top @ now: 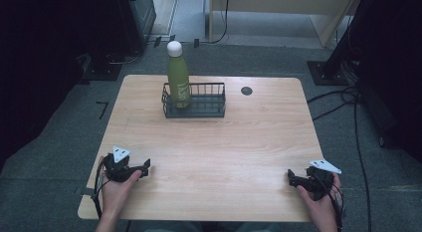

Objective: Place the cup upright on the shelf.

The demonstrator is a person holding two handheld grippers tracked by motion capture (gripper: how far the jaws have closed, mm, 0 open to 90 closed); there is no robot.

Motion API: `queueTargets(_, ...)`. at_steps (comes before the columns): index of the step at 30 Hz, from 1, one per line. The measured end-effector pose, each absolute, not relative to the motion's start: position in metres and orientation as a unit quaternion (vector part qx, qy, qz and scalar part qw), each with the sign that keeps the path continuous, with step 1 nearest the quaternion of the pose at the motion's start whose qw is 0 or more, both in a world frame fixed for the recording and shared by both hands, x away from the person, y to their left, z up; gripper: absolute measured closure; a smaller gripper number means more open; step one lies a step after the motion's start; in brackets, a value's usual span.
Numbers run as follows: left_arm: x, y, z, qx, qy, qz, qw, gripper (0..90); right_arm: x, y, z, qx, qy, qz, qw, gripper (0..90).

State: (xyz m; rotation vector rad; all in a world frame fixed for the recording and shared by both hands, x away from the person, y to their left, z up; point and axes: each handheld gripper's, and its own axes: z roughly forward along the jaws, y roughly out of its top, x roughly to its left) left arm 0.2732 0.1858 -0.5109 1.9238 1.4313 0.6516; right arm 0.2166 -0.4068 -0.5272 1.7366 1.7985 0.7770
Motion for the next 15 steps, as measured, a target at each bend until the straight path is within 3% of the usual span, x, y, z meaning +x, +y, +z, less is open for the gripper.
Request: queueTargets(15, 0.261, 0.198, -0.518, 0.747, 0.55, 0.236, 0.288, 0.3, 0.217, -0.407, -0.527, 0.641, 0.664, 0.287, 0.259, 0.0)
